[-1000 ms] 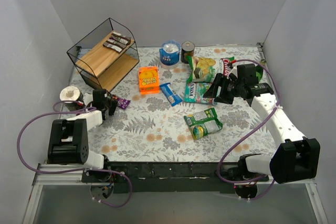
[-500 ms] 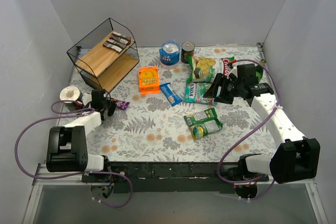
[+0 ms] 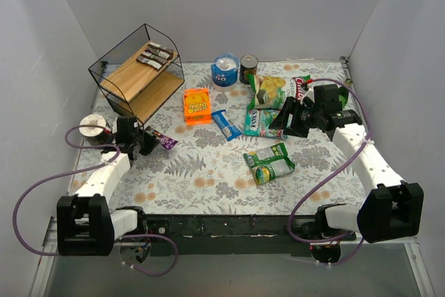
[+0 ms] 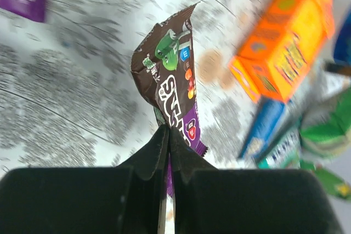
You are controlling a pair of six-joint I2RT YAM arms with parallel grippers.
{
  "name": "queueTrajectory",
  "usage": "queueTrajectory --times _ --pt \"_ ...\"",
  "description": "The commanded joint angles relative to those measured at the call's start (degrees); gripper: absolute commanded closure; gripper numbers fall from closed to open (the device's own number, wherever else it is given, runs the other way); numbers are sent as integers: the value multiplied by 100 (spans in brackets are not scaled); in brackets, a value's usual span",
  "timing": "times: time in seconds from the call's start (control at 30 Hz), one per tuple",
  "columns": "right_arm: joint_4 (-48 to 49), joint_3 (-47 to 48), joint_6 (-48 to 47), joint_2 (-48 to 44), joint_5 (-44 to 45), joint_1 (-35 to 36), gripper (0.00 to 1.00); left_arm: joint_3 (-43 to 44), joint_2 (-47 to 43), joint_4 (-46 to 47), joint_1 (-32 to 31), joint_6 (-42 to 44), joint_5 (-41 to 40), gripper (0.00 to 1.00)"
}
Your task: Place and organize the candy bags onto the shelf
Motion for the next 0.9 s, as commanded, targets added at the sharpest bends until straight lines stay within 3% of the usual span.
queueTrajectory --times 0.0,0.13,0.4,0.67,0.87 --pt "270 17 -26 4 -113 -35 21 570 -758 -554 -126 644 980 100" --pt "235 95 -26 83 -34 -26 12 965 -1119 -677 -284 811 1350 100" --pt "279 219 -8 206 -104 -35 9 2335 -883 -959 -522 1207 1298 100" --pt "297 201 -8 189 -104 -26 9 4689 951 -1460 -435 1321 709 100" --pt "411 175 36 180 -139 -26 9 5781 1938 -1477 31 1155 902 100"
